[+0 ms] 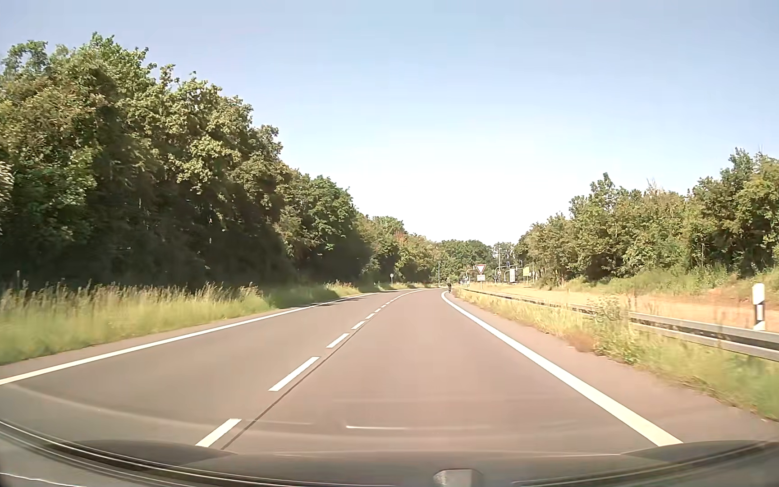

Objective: Follow the waypoints while adhering to traffic rules and regulations

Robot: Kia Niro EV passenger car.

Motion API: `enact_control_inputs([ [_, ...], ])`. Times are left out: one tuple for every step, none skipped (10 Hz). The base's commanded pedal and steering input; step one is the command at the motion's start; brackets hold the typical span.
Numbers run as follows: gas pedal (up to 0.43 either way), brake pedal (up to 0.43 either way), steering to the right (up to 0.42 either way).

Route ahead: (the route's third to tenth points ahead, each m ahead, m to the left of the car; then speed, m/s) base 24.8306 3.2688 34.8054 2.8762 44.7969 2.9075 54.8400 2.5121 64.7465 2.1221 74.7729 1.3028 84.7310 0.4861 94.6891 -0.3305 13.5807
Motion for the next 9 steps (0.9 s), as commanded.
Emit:
enact_control_inputs([
  [0.047, 0.030, 0.000],
  [0.047, 0.030, 0.000],
  [0.059, 0.030, 0.000],
  [0.059, 0.030, 0.000],
  [0.059, 0.030, 0.001],
  [0.059, 0.030, 0.001],
  [0.059, 0.030, 0.001],
  [0.067, 0.030, 0.000],
  [0.067, 0.030, 0.000],
])
